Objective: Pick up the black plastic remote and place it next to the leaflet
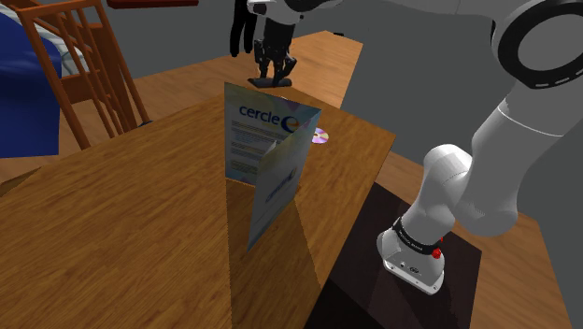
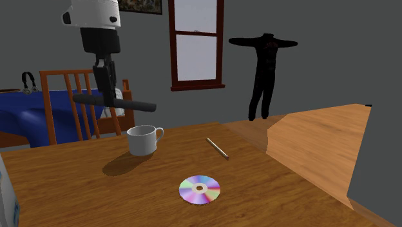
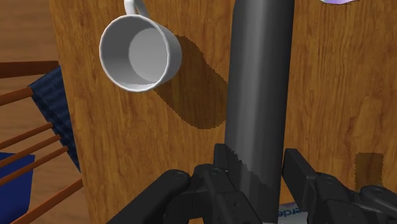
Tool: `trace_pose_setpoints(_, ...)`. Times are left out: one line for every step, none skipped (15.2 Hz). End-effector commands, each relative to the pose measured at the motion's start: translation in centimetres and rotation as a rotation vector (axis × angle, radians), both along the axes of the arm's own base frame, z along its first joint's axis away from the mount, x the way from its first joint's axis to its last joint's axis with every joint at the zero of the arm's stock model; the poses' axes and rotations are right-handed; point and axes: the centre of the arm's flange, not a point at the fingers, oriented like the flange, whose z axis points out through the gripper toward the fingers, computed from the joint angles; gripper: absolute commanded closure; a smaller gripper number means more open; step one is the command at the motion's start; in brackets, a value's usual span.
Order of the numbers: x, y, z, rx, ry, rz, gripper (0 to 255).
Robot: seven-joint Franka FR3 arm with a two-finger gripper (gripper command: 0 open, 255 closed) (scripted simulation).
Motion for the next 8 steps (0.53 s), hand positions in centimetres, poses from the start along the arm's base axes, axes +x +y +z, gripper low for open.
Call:
trace_pose_setpoints(-0.1,-0.1,-1.0,0.000,-0.001,0.000,255)
trace_pose_setpoints(-0.1,-0.1,-1.6,0.000,-0.001,0.000,255)
trace_pose_setpoints(-0.1,-0.1,-2.1,0.000,-0.001,0.000,255)
trace_pose_setpoints(-0.1,-0.1,-2.6,0.000,-0.001,0.000,255)
trace_pose_setpoints(-0.1,-0.1,-3.1,0.000,-0.001,0.000,255)
trace_pose_setpoints(-0.1,-0.1,-3.7,0.000,-0.001,0.000,255)
trace_pose_setpoints(-0.1,-0.1,-4.2,0.000,-0.001,0.000,255)
trace_pose_setpoints(-0.1,-0.1,-4.7,0.000,-0.001,0.000,255)
